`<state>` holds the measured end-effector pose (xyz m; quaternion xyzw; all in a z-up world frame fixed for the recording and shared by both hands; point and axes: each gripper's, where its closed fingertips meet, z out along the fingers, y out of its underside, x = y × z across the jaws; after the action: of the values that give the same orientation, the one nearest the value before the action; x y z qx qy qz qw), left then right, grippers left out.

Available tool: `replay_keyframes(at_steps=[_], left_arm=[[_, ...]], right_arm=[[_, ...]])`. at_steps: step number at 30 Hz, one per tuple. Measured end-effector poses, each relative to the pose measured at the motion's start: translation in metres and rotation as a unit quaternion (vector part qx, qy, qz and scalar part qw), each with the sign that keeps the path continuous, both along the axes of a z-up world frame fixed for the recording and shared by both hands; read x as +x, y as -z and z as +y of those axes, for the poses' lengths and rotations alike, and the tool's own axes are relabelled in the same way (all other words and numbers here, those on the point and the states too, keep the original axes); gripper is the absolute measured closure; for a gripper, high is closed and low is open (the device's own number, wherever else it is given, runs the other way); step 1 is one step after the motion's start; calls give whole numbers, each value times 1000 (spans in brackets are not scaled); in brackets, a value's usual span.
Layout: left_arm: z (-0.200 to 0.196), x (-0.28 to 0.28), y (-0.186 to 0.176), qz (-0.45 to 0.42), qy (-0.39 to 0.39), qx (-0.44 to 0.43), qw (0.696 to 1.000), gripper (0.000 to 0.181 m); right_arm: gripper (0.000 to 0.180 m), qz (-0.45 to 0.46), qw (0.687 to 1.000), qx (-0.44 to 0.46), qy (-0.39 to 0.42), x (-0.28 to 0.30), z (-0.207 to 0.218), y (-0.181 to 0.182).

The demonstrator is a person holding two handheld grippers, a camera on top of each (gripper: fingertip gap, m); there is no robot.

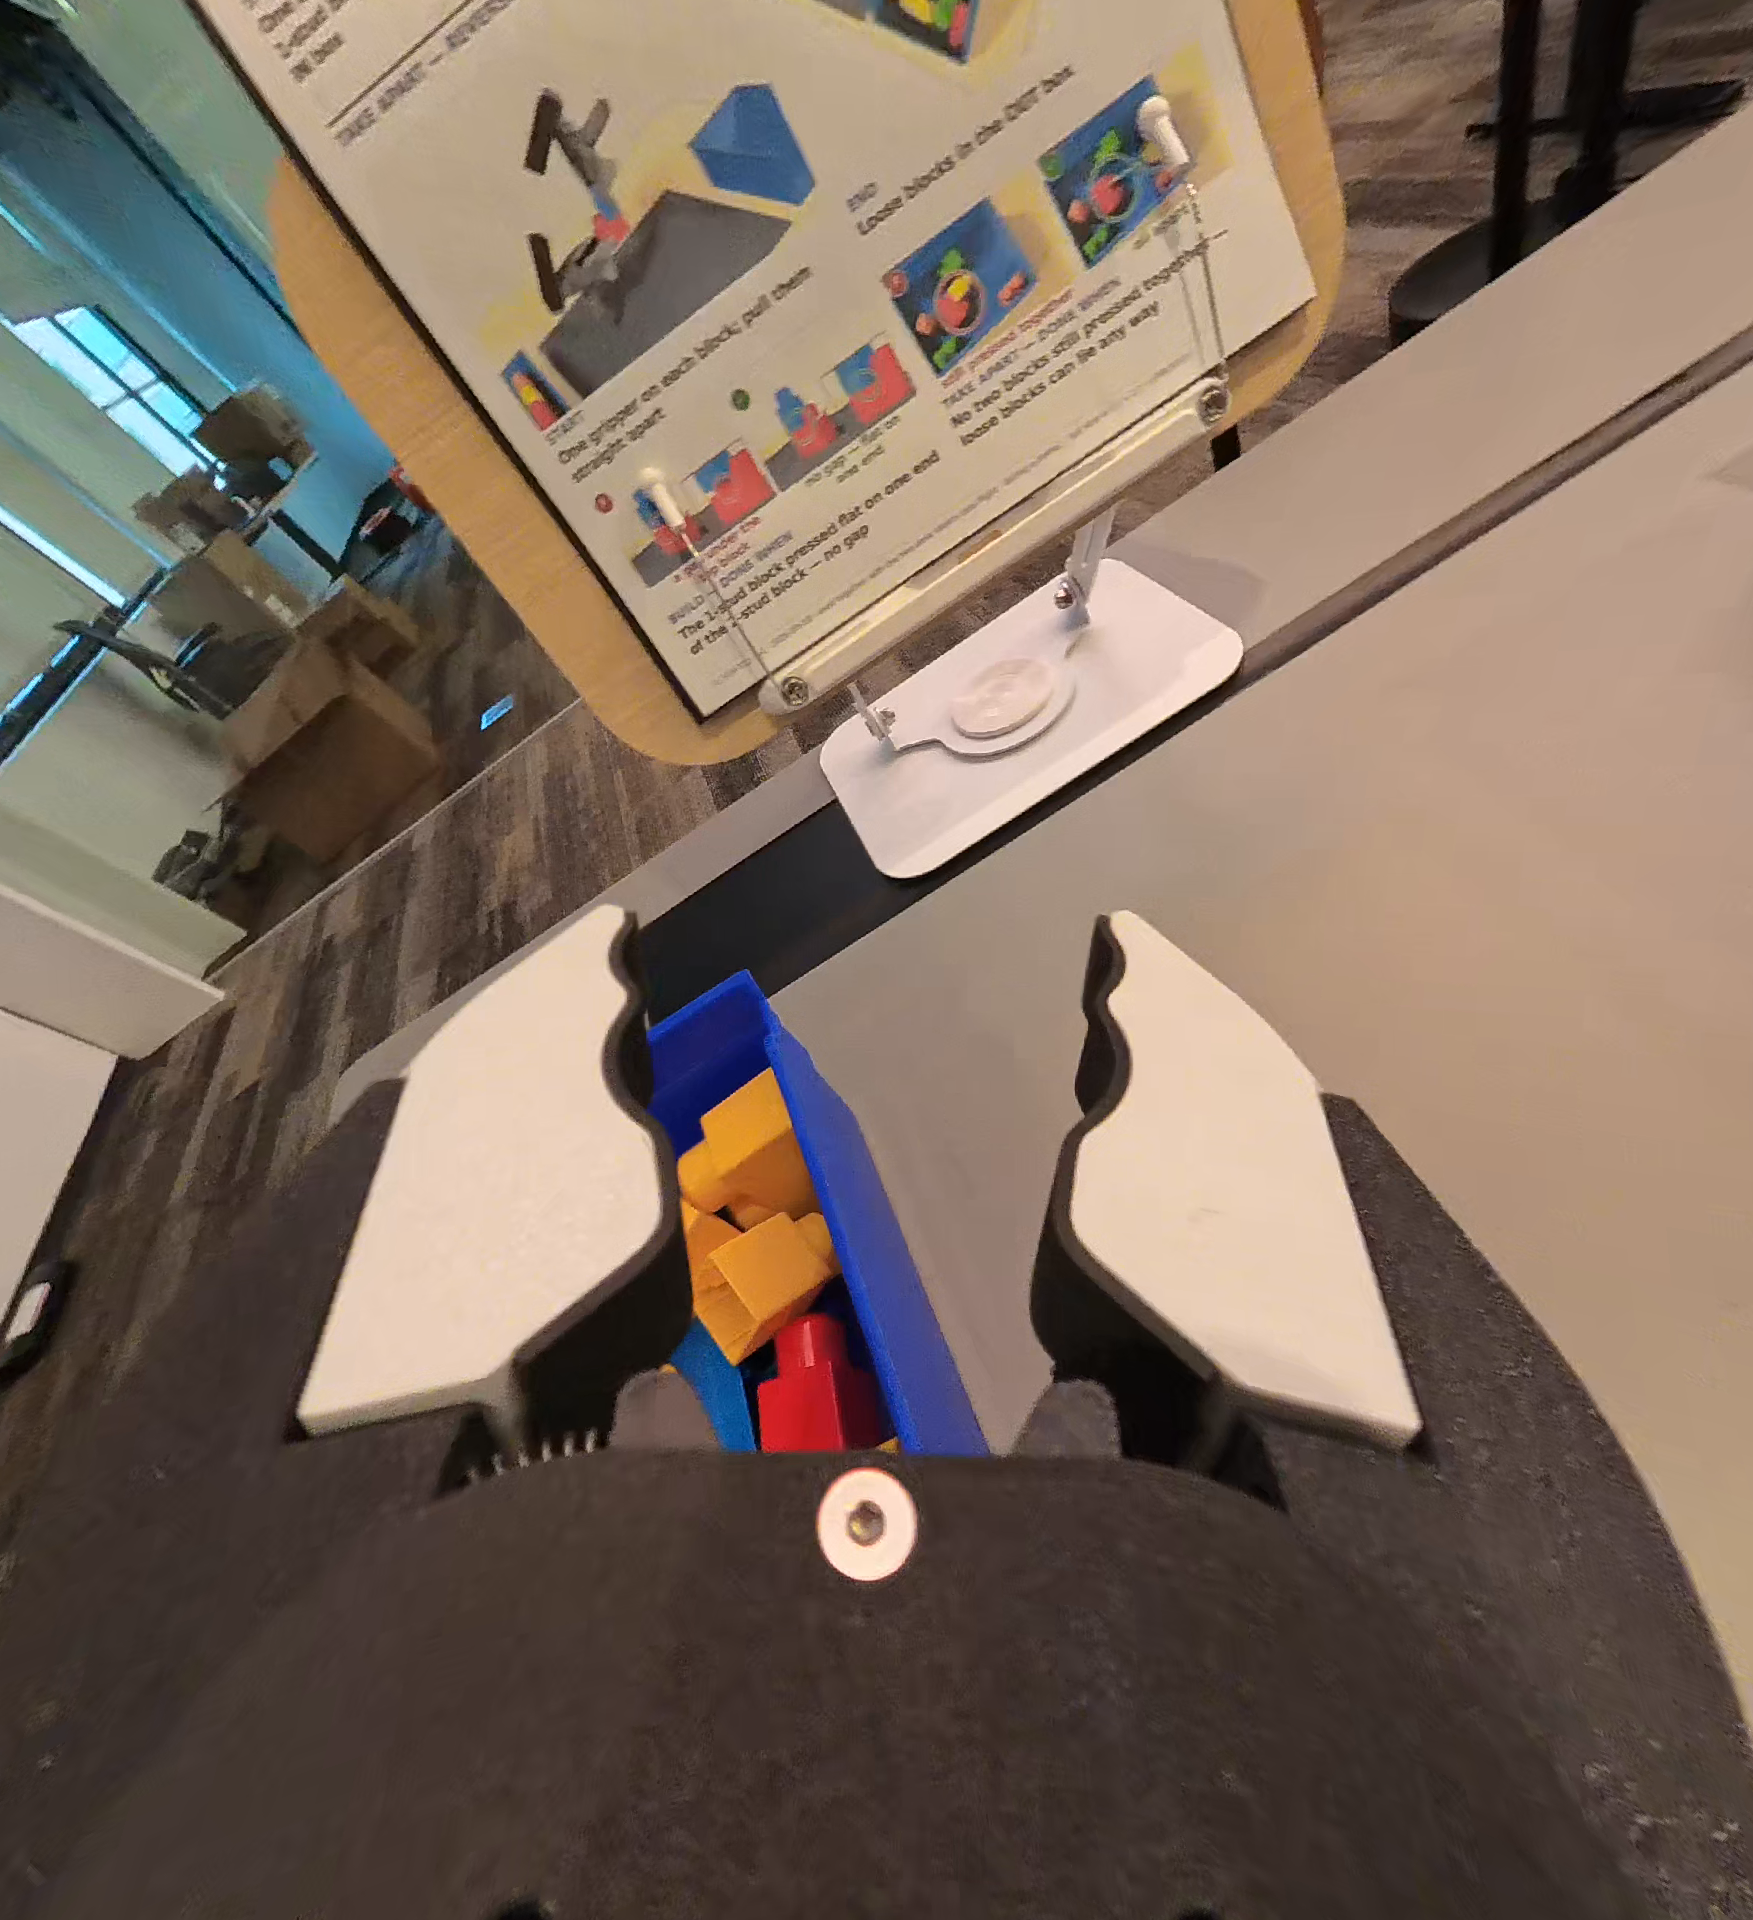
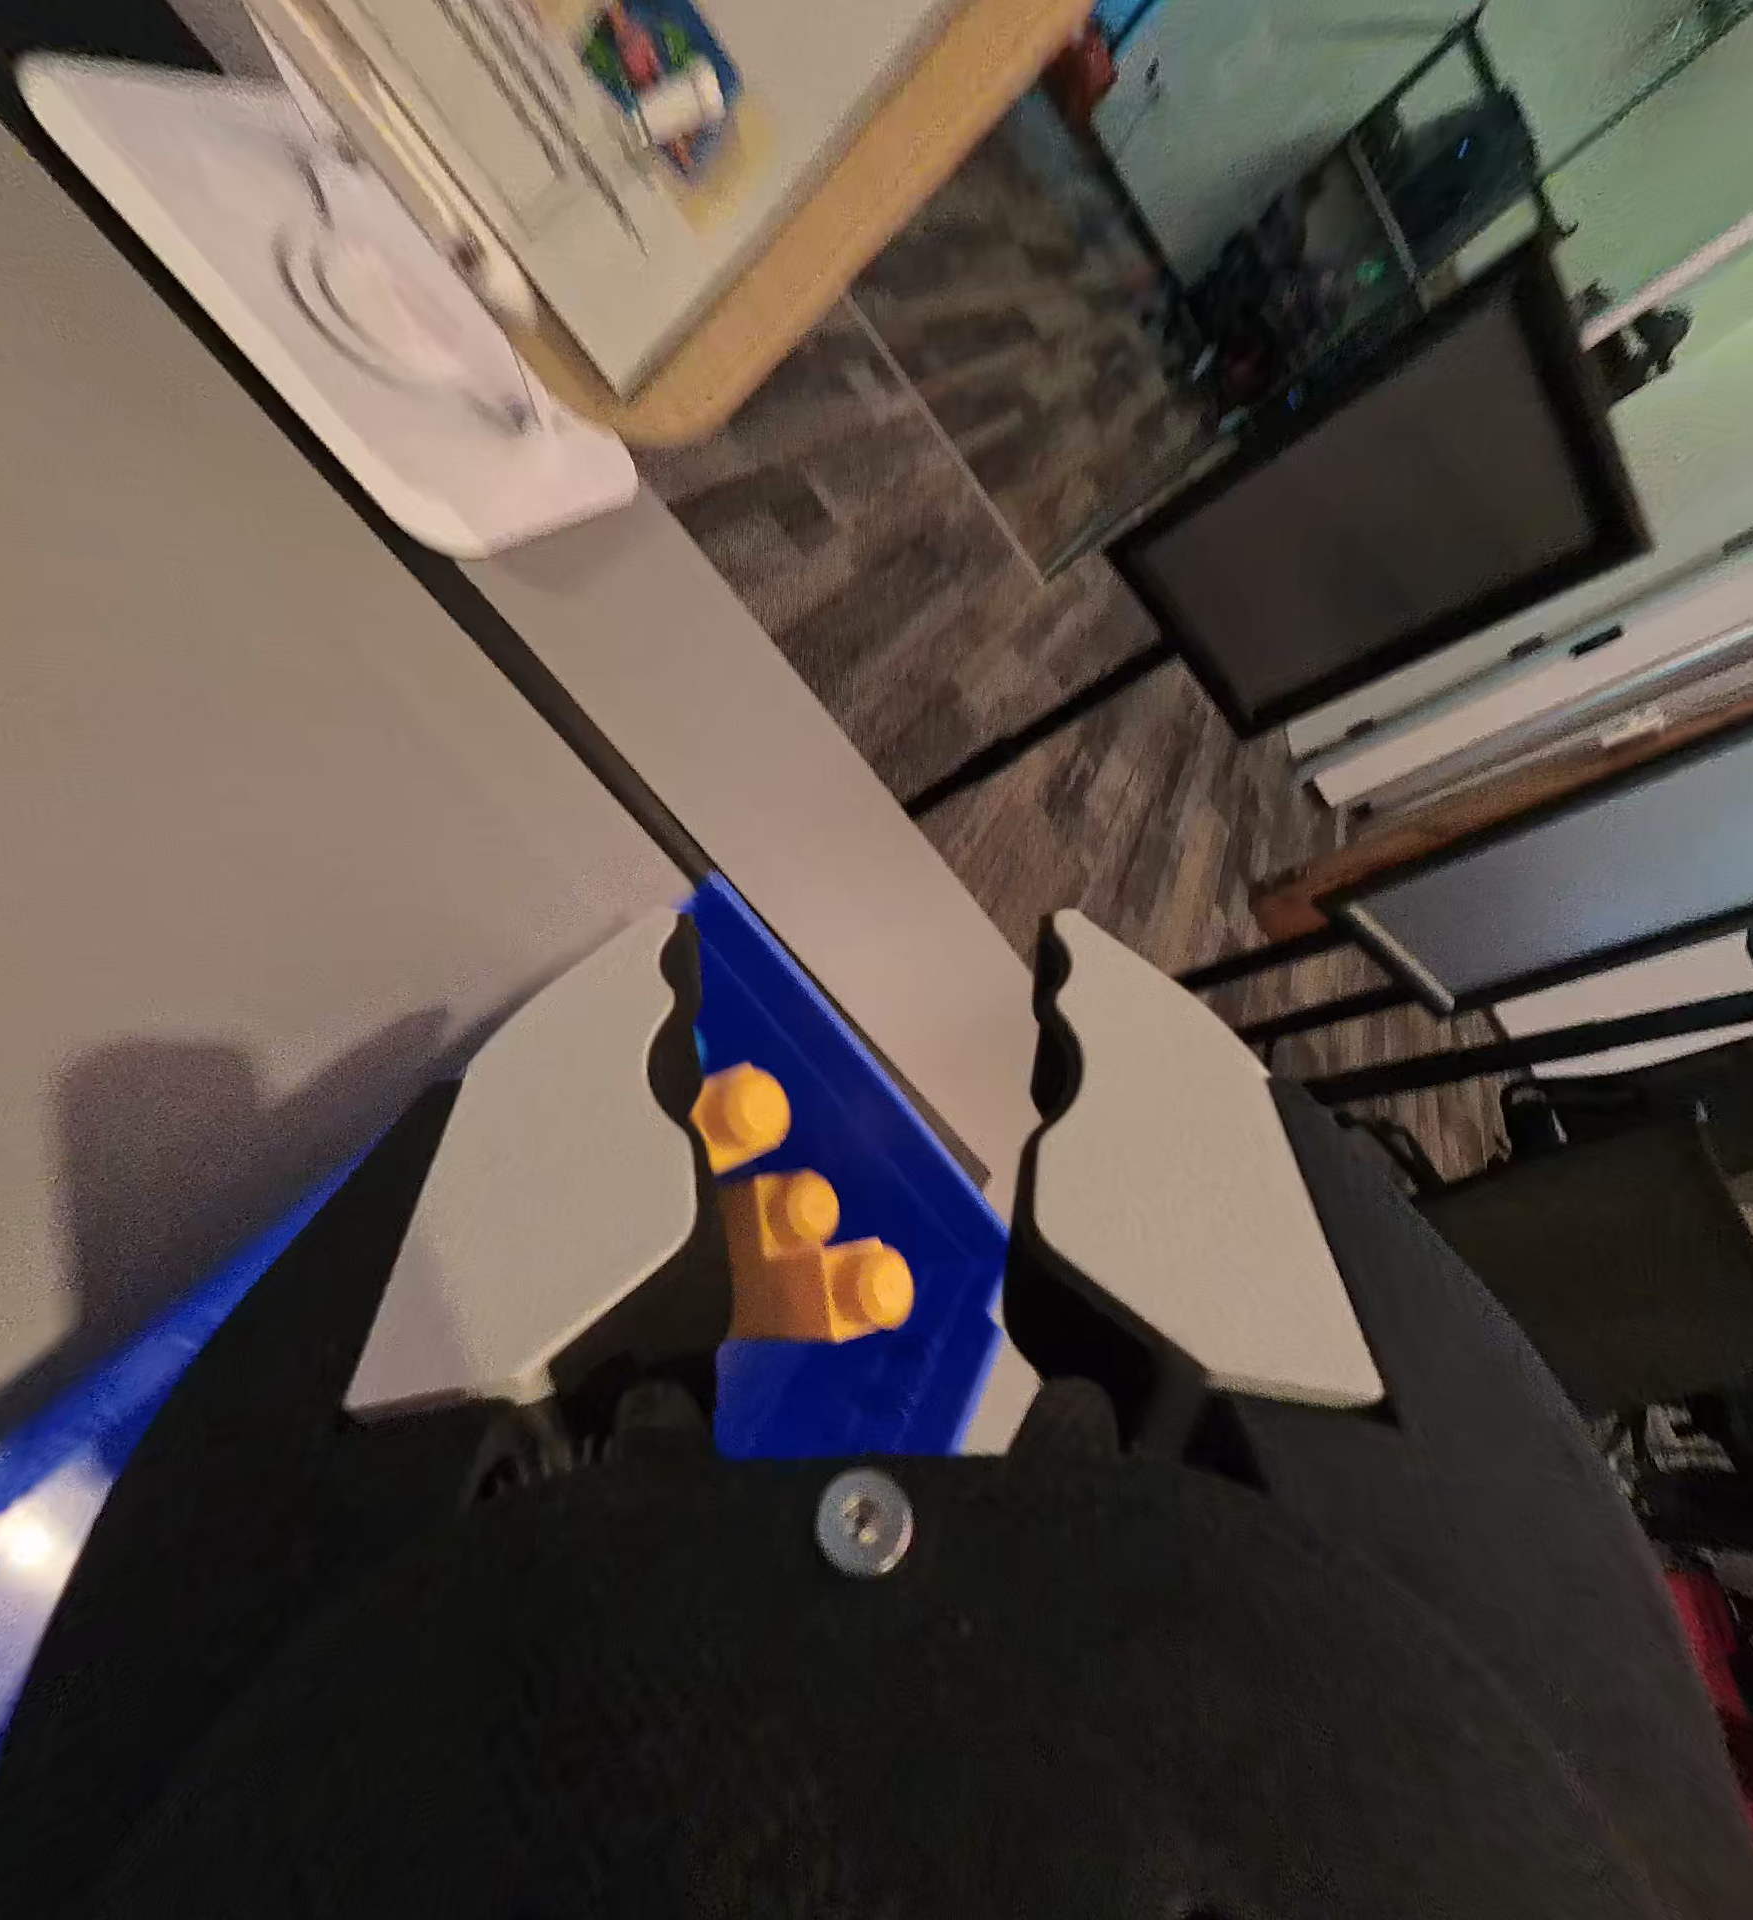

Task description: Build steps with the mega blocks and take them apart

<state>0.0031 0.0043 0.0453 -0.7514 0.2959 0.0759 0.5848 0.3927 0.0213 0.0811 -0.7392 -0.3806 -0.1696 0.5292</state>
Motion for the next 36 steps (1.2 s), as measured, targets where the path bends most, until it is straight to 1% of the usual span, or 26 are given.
replay_keyframes(at_steps=[2, 4, 5, 8, 11, 13, 16, 21, 25, 28, 33, 36], left_arm=[[1, -4, 0, -19, -8, -6, 1000, 99], [2, -6, 3, -30, -10, -18, 999, 99], [3, -8, 3, -33, -14, -22, 999, 99], [5, -12, 4, -38, -25, -21, 999, 99], [6, -17, 2, -44, -39, -18, 998, 98], [6, -19, 1, -49, -44, -16, 998, 98], [5, -22, -3, -41, -53, -4, 998, 99], [6, -20, 1, -39, -50, -11, 998, 99], [8, -30, 7, -11, -64, -31, 997, 97], [7, -57, 8, 11, -86, -65, 994, 98], [-7, -110, 0, -40, -95, -132, 986, 104], [-22, -145, 7, -35, -113, -180, 977, 101]], right_arm=[[117, 6, 1000, 19, -16, -37, -6, -8], [116, -3, 999, 30, -11, -70, -10, -7], [109, -11, 999, 32, -7, -87, -12, -3], [102, -35, 999, 20, -24, -143, -16, 23], [102, -53, 998, -4, -37, -189, -23, 55], [103, -48, 997, -15, -56, -218, -31, 72], [103, -26, 996, -21, -86, -250, -41, 88], [108, -11, 993, -53, -101, -275, -45, 110], [108, -16, 998, -22, -65, -277, -34, 100], [108, -4, 999, -1, -40, -272, -27, 90], [108, -12, 1000, 15, -19, -258, -21, 88], [107, -18, 1000, 6, -14, -256, -18, 94]])
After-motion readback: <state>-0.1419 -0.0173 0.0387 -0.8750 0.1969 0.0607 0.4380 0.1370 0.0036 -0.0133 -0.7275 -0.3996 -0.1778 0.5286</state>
